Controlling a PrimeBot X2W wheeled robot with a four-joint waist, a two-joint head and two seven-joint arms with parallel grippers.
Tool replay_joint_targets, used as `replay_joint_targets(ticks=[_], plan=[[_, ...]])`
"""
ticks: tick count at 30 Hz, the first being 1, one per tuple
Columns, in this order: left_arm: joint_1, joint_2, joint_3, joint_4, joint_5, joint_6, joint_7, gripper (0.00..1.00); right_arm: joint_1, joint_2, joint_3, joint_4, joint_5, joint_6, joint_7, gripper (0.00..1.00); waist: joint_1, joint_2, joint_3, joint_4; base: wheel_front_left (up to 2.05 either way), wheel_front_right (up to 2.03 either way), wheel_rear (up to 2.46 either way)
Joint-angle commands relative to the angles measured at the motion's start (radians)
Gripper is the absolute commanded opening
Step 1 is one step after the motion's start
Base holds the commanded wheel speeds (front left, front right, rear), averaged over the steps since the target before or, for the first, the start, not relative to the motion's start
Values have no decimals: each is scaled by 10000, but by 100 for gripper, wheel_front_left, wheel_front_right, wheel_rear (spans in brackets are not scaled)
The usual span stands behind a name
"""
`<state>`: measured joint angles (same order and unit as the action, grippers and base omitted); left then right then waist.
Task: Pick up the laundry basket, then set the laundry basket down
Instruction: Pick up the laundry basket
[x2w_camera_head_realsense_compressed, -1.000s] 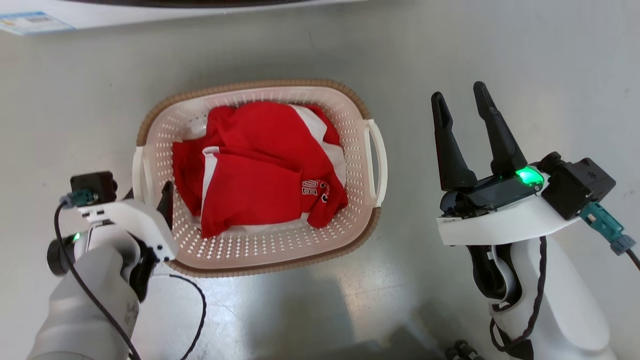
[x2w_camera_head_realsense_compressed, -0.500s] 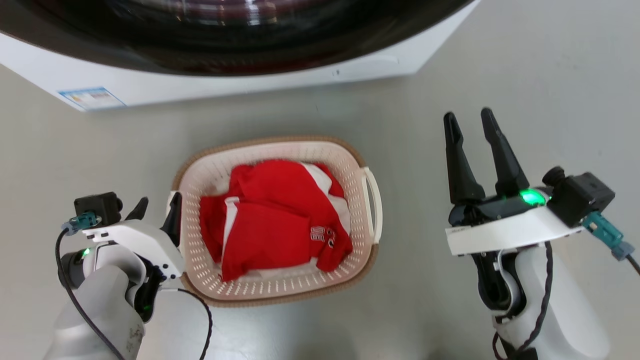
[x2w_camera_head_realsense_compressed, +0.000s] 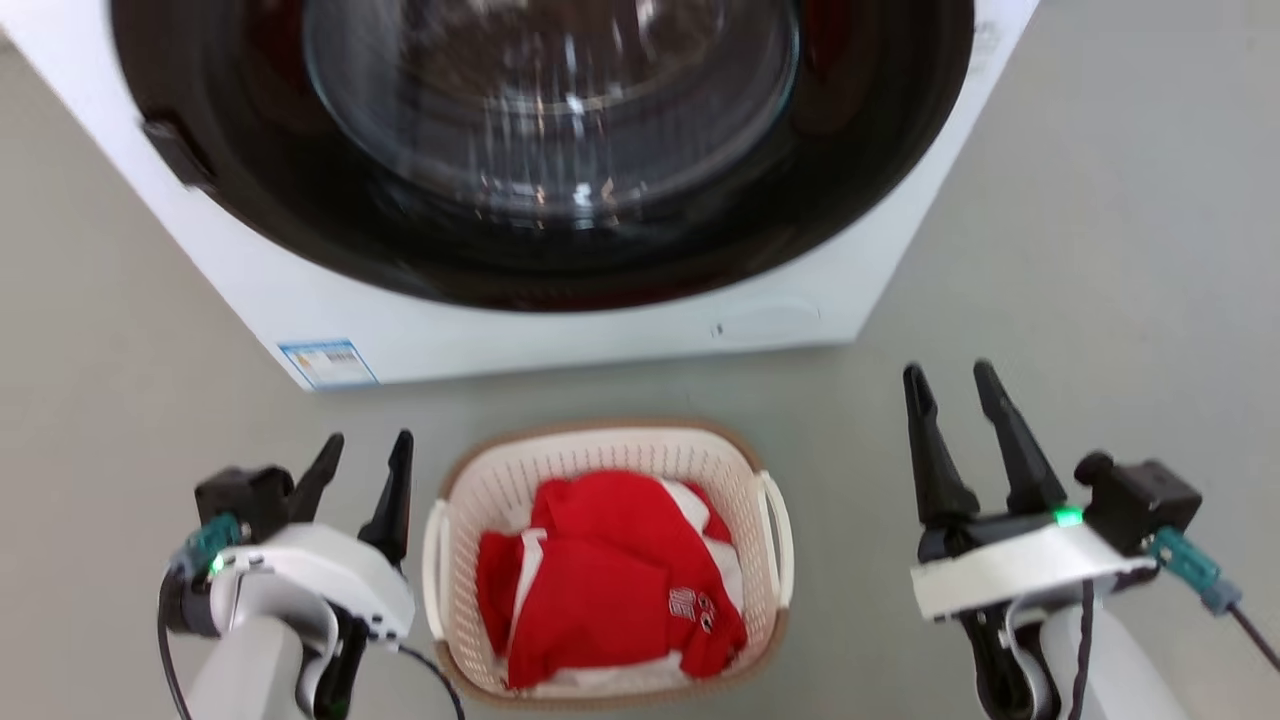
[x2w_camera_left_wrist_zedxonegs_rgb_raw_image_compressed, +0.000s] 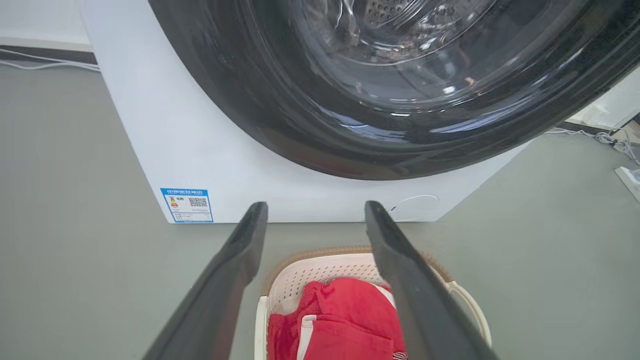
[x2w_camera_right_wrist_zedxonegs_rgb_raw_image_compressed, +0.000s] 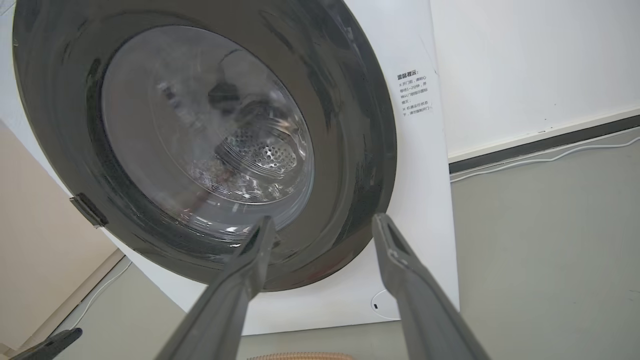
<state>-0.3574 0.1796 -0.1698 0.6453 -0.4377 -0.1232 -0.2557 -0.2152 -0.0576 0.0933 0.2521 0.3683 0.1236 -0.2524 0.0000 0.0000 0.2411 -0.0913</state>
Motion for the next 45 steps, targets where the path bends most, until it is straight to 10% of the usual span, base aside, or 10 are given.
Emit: replay_joint_targets(ticks=[1,22,45], plan=[[120,181,392,-327,161,76,-60,100,77,-64,180,-153,-97,71,-94,100,0,0,-844,309,0,0,0],[2690,-730,1815,-3829,1801,35,-60,100,1248,-314,-359,-470,-915,71,-94,100,0,0,-2421,923,0,0,0],[2776,-1078,2065,-4084,2072,-51,-61,100,1232,-291,-430,-486,-1070,71,-94,100,0,0,-2239,826,0,0,0]])
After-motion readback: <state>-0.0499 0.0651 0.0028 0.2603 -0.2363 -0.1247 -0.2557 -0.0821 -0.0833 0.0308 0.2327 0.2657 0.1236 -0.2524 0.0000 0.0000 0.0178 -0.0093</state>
